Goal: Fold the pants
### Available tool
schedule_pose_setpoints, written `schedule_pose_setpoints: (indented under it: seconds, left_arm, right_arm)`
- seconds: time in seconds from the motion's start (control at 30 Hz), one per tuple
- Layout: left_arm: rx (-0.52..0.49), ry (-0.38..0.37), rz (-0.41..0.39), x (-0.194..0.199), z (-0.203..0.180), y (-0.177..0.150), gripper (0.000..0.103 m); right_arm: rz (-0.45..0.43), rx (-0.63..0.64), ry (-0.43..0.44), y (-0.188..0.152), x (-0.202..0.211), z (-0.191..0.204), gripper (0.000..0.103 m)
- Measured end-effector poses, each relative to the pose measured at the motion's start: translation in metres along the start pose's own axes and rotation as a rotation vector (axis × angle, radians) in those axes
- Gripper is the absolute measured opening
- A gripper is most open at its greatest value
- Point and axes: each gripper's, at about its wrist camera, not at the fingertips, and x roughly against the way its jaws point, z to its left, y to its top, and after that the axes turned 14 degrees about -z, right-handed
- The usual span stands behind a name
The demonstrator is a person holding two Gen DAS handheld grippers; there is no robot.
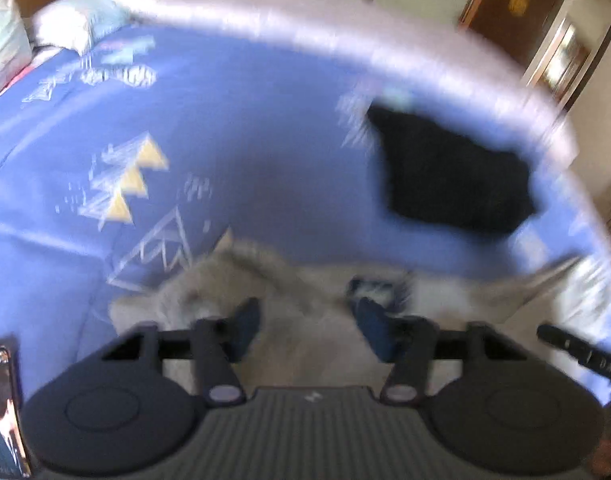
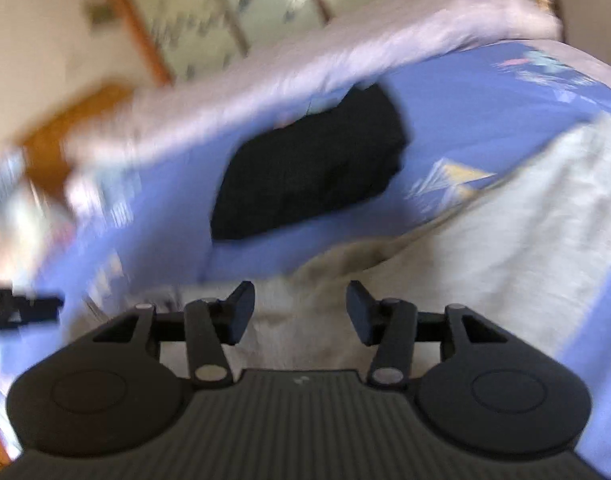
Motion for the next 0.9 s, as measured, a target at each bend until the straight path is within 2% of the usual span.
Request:
schedule_pose_setpoints:
  seconds: [0.03,0.07,0.1,0.2,0.27,0.3,0.37,0.43,0.5,0.53,0.6,0.63,0.7,0.73,0.77,0.8,0.83,0.9]
  left_arm:
    - [0.004,0.018,0.044,-0.014,0.002,-0.008,0.007]
    - [0.021,0.036,0.069,-0.02,0.005,-0.014,0.005]
    - [0.055,0.042,0.075,-0.02,0.013,-0.018,0.005]
    - [0.15,0.001,0.007,0.008,0.036,-0.014,0.004]
    - [0.214,-0.038,-0.068,0.036,0.049,-0.008,0.004]
    - [0.231,-0.046,-0.108,0.046,0.053,-0.005,0.004]
    - [0.237,-0.032,-0.181,0.058,0.055,0.004,0.004]
    - [0.249,-0.005,-0.207,0.05,0.055,0.012,0.004]
    - [0.244,0.044,-0.193,0.027,0.052,0.014,0.004]
    - [0.215,0.074,-0.178,0.011,0.049,0.014,0.004]
    - [0.119,0.187,-0.13,-0.023,0.041,0.01,0.004]
    - [0.084,0.226,-0.1,-0.039,0.04,0.005,0.004]
    - [0.082,0.249,-0.088,-0.05,0.046,-0.007,0.005]
    - [0.088,0.25,-0.115,-0.048,0.048,-0.01,0.005]
    - [0.092,0.246,-0.124,-0.046,0.049,-0.012,0.005]
    - [0.09,0.246,-0.135,-0.044,0.048,-0.015,0.005]
    - [0.078,0.248,-0.147,-0.044,0.047,-0.017,0.005]
    - [0.027,0.259,-0.179,-0.045,0.042,-0.023,0.005]
  right_arm:
    - [0.046,0.049,-0.023,-0.008,-0.019,0.005,0.051]
    - [0.086,0.088,-0.045,-0.019,-0.032,0.003,0.024]
    - [0.101,0.103,-0.062,-0.025,-0.038,0.002,0.009]
    - [0.005,0.034,-0.05,-0.021,-0.016,-0.009,0.008]
    - [-0.101,-0.006,-0.005,-0.009,0.008,-0.013,0.008]
    - [-0.164,-0.015,0.007,-0.003,0.018,-0.014,0.004]
    - [-0.253,-0.023,-0.009,0.009,0.02,-0.014,0.004]
    - [-0.267,-0.059,-0.056,0.018,-0.001,-0.013,0.004]
    - [-0.21,-0.098,-0.083,0.017,-0.032,-0.017,0.009]
    - [-0.146,-0.101,-0.093,0.011,-0.053,-0.019,0.009]
    - [-0.029,-0.111,-0.123,-0.003,-0.08,-0.024,0.009]
    - [-0.015,-0.136,-0.13,-0.003,-0.083,-0.022,0.009]
    - [-0.07,-0.204,-0.064,-0.002,-0.06,-0.029,0.013]
    - [-0.101,-0.197,-0.025,0.001,-0.047,-0.029,0.02]
    - [-0.12,-0.164,-0.006,0.004,-0.037,-0.026,0.044]
    - [-0.138,-0.118,-0.005,0.006,-0.028,-0.024,0.058]
    - [-0.153,-0.073,-0.016,0.006,-0.021,-0.017,0.059]
    - [-0.121,-0.06,-0.001,0.006,-0.021,-0.015,0.059]
